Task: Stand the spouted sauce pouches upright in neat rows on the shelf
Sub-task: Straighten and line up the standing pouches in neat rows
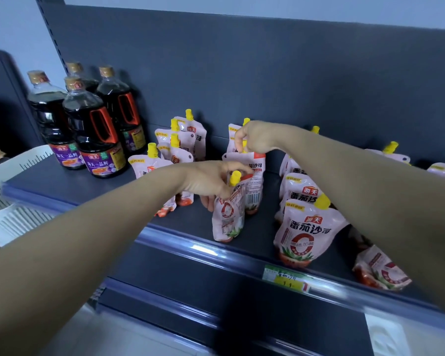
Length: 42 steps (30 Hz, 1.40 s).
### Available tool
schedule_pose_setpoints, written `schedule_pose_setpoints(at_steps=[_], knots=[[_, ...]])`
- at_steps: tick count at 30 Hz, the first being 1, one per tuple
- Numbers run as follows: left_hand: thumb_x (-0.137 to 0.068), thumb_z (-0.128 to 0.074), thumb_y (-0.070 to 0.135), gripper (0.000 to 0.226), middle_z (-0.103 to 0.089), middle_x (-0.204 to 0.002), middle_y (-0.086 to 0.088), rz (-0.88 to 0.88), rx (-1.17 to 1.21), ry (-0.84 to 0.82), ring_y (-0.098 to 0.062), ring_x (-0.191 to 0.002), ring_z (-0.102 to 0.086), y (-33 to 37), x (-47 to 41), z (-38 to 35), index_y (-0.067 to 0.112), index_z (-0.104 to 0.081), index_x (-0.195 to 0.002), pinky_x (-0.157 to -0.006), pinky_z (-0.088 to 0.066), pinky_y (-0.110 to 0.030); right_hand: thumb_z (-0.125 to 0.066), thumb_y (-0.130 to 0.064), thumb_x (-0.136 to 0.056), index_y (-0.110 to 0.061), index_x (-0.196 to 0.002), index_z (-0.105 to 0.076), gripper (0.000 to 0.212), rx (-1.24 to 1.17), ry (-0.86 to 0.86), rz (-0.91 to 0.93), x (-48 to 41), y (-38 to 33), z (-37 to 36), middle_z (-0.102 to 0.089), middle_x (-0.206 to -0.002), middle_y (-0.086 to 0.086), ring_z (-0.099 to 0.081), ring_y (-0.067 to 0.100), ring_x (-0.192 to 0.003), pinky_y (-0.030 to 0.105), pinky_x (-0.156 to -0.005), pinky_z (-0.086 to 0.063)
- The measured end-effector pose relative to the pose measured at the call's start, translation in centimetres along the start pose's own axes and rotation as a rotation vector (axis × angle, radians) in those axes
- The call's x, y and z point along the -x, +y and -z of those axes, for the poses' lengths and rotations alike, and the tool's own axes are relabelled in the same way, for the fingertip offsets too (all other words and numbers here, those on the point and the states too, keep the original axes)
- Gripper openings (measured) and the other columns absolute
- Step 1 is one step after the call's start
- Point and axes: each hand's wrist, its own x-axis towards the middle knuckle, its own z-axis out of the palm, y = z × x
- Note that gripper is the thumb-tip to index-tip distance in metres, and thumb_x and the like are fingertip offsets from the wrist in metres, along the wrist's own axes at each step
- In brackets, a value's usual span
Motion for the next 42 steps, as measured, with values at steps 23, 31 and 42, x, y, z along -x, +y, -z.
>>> schedule_pose_setpoints(at_steps=[23,31,42], knots=[[-0.088,-0.042,0.000,0.075,-0.051,-0.111,-0.009,-0.014,-0.061,-0.113,-0.031,-0.069,-0.069,-0.6,-0.3,1.8,0.047,-0.021,-0.143,-0.071,-0.060,-0.040,-0.043,-0.028,-0.097,-0.027,-0.148,-0.021,0.055,-0.144,-0.071,-0.071,-3.6,0.8,-0.4,-0.059,-0.084,0.012,-0.058,0.025,-0.064,0.041,-0.080,-0.055],[-0.084,-0.035,-0.007,0.064,-0.061,-0.098,-0.021,0.032,0.098,-0.101,-0.037,-0.062,-0.068,-2.1,-0.7,3.0,0.032,-0.043,-0.134,-0.055,-0.059,-0.034,-0.047,-0.017,-0.093,-0.012,-0.129,-0.053,0.036,-0.213,-0.061,-0.141,-4.2,0.6,-0.2,-0.065,-0.109,0.017,-0.064,0.023,-0.066,0.049,-0.086,-0.055],[-0.090,-0.054,0.000,0.014,-0.062,-0.075,-0.009,-0.115,-0.050,0.059,-0.006,-0.050,-0.062,-3.3,-1.7,3.2,0.011,-0.061,-0.088,-0.049,-0.052,-0.017,-0.052,-0.015,-0.094,-0.012,-0.125,-0.057,0.032,-0.206,-0.158,-0.137,-5.9,0.1,-1.3,-0.062,-0.114,0.008,-0.068,0.026,-0.084,0.037,-0.081,-0.057]])
